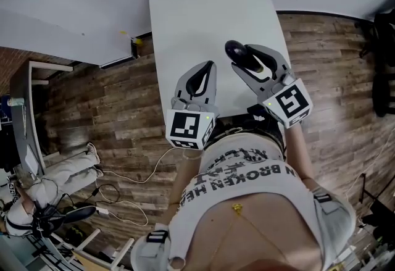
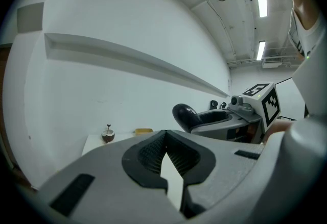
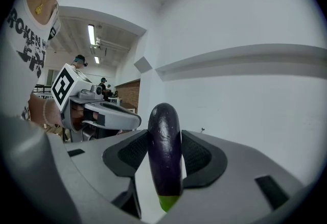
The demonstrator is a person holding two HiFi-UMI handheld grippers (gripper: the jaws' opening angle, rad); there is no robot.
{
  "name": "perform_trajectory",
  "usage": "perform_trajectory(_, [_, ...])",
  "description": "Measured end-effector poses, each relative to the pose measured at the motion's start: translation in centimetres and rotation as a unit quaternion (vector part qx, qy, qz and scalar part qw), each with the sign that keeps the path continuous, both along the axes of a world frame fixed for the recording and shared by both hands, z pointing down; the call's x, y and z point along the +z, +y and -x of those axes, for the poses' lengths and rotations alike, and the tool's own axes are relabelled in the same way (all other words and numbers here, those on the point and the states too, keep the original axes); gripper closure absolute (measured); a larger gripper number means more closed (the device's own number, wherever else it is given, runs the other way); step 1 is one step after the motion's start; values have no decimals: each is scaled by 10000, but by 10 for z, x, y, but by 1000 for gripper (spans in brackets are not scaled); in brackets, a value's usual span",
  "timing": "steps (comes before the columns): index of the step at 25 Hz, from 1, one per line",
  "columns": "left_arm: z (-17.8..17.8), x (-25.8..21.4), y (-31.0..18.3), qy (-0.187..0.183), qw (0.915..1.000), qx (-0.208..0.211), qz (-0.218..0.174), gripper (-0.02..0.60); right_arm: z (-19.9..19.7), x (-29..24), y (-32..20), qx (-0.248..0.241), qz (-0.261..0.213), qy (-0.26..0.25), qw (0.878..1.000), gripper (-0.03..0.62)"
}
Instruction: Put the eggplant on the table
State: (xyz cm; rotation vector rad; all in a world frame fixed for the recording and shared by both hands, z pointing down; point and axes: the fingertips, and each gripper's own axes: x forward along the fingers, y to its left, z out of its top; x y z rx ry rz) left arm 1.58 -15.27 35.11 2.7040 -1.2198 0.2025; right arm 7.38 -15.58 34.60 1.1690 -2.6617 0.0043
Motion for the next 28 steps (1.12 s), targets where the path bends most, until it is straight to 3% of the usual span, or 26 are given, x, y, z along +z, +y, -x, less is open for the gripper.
perform_trajectory(28, [4, 4, -2, 21, 10000, 61, 60, 577, 18, 7, -4, -220, 97, 124, 9996, 390])
